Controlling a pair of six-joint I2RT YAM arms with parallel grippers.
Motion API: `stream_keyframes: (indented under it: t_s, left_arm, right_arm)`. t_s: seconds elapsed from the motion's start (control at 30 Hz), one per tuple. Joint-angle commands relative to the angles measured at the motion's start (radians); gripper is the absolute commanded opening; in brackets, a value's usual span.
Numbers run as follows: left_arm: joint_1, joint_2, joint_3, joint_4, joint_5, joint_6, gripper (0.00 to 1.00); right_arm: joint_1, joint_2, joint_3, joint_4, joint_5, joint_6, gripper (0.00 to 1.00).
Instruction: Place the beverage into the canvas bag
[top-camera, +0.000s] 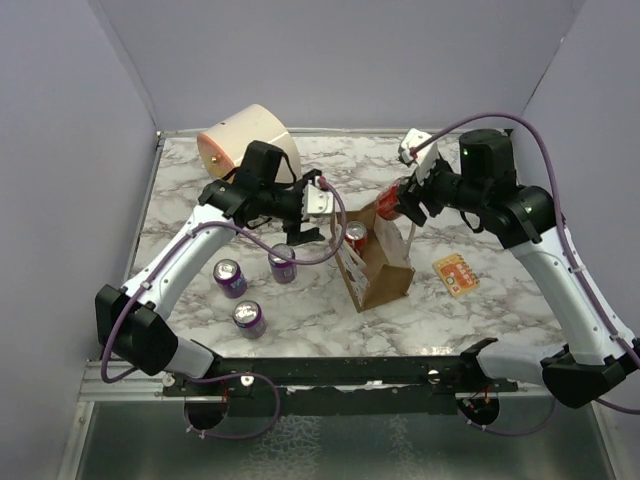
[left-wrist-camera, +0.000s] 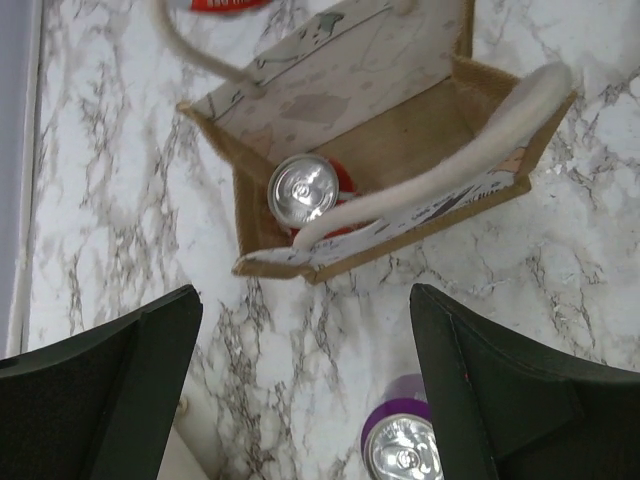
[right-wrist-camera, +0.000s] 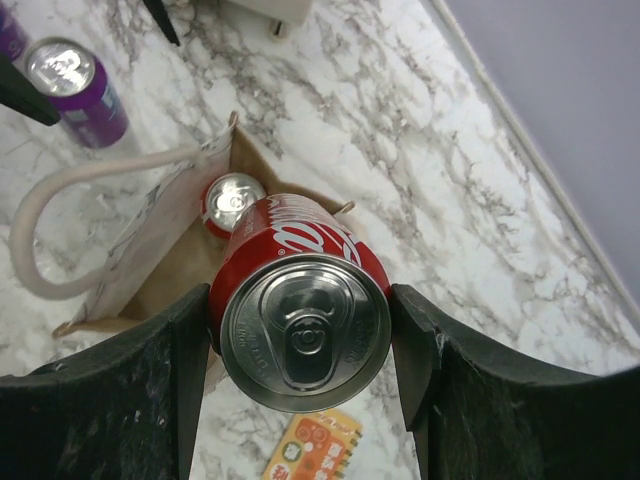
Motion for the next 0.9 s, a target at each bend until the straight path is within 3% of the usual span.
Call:
stream_keyframes:
  t_s: [0.0, 0.27, 0.47, 0.63, 0.87]
  left_arm:
    - [-0.108, 0.037, 0.092, -0.114, 0.027, 0.144, 0.88]
    - [-0.283, 0.096, 0.129, -0.18, -0.026, 0.195, 0.84]
    - [-0.315, 0.095, 0.109, -0.237, -0.022, 0.269, 0.62]
    - [-0.318, 0.077, 0.082, -0.307, -0.046, 0.348, 0.38]
    - [-0.318, 0.043, 0.031, -0.365, -0.083, 0.477, 0.17]
  right_arm:
    - [-0.032, -0.072, -0.058, -0.005, -0.165, -0.028, 0.22]
    - [-0.033, -0.044, -0.115, -0.071, -0.251, -0.068, 0.22]
    - [-0.034, 0.022, -0.124, -0.08, -0.261, -0.063, 0.19]
    - [-0.028, 0.069, -0.103, -0.078, -0.27, -0.056, 0.17]
    - [0.023, 0.118, -0.092, -0.057, -0.189, -0.028, 0.13]
